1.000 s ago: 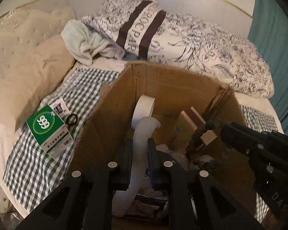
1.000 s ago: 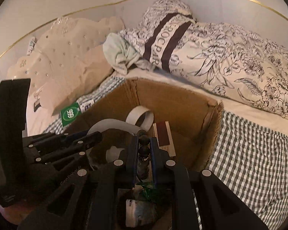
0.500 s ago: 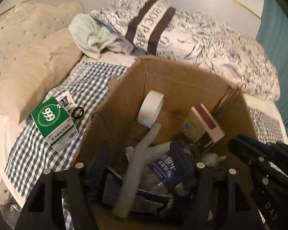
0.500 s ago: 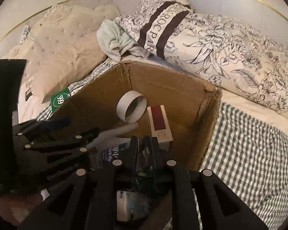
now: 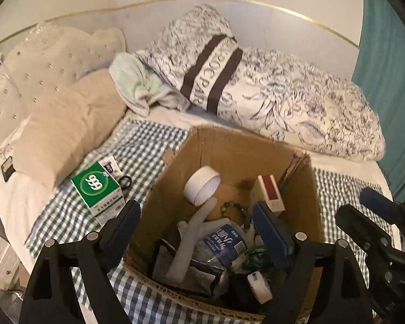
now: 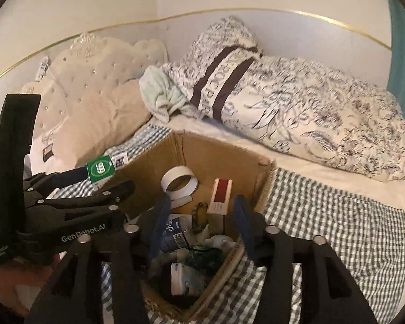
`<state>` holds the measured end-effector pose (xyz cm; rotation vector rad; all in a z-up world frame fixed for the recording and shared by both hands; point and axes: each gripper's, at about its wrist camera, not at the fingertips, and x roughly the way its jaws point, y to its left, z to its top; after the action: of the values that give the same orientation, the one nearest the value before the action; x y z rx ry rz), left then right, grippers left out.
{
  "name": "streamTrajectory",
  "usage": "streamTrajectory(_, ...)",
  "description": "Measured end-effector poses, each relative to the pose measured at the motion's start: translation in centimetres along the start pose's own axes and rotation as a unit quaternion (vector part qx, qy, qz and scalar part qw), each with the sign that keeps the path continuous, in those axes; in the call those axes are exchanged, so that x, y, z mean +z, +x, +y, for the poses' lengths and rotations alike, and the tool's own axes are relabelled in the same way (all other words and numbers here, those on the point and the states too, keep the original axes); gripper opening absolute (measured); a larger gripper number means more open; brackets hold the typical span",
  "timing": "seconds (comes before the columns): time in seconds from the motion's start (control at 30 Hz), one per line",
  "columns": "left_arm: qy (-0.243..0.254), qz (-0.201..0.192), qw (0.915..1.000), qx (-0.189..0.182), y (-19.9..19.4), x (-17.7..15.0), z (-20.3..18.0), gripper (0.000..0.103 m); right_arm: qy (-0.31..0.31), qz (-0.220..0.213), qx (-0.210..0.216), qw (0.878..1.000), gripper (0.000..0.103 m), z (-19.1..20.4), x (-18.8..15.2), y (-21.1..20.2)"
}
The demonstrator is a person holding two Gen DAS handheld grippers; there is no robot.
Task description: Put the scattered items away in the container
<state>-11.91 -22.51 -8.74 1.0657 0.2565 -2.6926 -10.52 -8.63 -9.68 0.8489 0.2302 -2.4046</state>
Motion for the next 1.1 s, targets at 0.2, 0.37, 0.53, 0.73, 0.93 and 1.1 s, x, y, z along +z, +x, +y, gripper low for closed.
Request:
streamTrajectory(0.2,-0.007,-0.035,0.9994,-0.004,-3.5,0.2,-0.6,0.100,0.015,-0.035,-0.017,0.999,0.077,-1.0,-0.4,-4.3)
streamTrajectory(0.37,-0.010,-0.079,0.9968,-0.014,-7.0,-0.4,-1.8,0.103,0.031,-0.066,-0.037,0.997,0.093,-2.4,-1.3,-8.2)
streamTrajectory(0.53,-0.005,-0.120,0.9926,-0.018,-10.2,-1.7,-3.5,0.103,0.036,-0.082,-0.058,0.994,0.103,-4.0,-2.8,-11.7)
streamTrajectory(0.73,0.017,-0.140,0.9896,-0.032,-12.8,-2.8,-6.2,0.103,0.051,-0.093,-0.082,0.991,0.103,-6.1,-4.5,-15.2)
streamTrajectory(0.93,0.037,-0.156,0.9854,-0.057,-14.8,-4.3,-9.2,0.103,0.061,-0.111,-0.105,0.986,0.103,-8.5,-6.4,-18.8)
streamTrajectory(1.1,0.069,-0.168,0.9802,-0.079,-16.3,-5.6,-12.5,0.103,0.077,-0.122,-0.133,0.981,0.103,-11.1,-8.1,-21.5)
